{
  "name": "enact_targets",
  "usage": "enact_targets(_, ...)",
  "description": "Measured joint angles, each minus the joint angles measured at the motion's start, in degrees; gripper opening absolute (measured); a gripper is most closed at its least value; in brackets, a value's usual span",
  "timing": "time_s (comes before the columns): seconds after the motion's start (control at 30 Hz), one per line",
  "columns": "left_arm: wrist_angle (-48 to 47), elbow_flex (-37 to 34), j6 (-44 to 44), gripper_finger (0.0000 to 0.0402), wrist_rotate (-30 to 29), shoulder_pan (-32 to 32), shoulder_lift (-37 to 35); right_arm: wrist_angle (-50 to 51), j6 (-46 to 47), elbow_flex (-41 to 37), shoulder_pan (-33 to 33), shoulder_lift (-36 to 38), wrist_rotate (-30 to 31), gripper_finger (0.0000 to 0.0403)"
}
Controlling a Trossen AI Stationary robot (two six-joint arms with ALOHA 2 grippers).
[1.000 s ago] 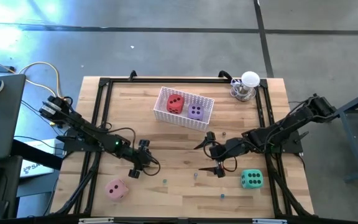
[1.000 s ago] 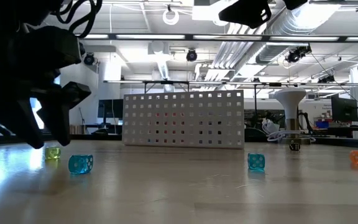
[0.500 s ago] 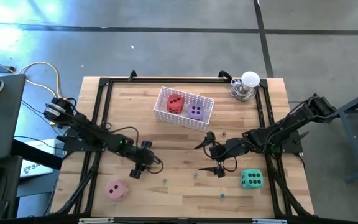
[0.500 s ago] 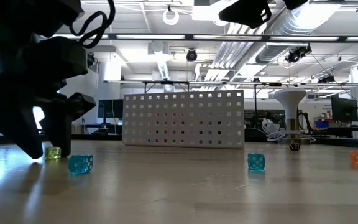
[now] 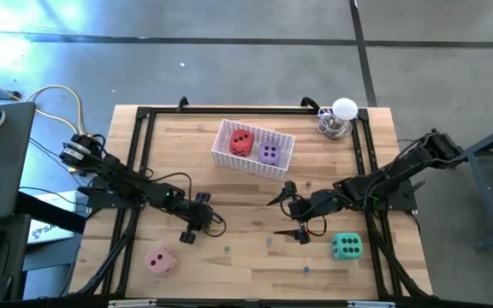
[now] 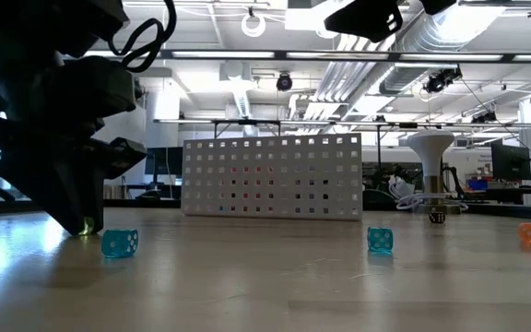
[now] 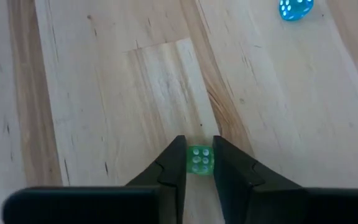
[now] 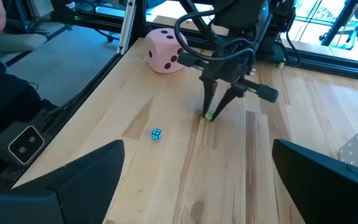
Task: Pick & Place Dice
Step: Put the small light green die into the white bin
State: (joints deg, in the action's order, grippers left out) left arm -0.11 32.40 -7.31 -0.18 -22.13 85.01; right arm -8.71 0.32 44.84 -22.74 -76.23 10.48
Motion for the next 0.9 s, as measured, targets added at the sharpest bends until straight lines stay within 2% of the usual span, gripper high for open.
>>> enact_targets(0.23, 0.0, 0.0, 0.7, 0.0044, 0.2, -0.1, 0.0, 0.0, 0.0, 0.0, 0.0, 0.0, 0.0, 0.0400)
enact_targets(0.43, -0.4, -0.1, 6.2, 0.0044, 0.7, -0.3, -3.5, 0.0, -0.1, 0.0, 0.0, 0.0, 0.0, 0.0400)
enact_targets(0.67, -1.7, 0.8, 12.5, 0.0047, -12.5, -3.3, -12.8, -0.1, -0.8, 0.0, 0.0, 0.0, 0.0, 0.0400)
enact_targets(0.83, 1.1, 3.0, 16.7, 0.0048, -30.5, -2.9, -19.2, 0.0, -3.6, 0.0, 0.0, 0.3, 0.0, 0.0400)
enact_targets(0.9, 1.6, 4.4, 17.0, 0.0049, -33.2, -1.2, -21.2, -0.2, -4.2, 0.0, 0.0, 0.9, 0.0, 0.0400)
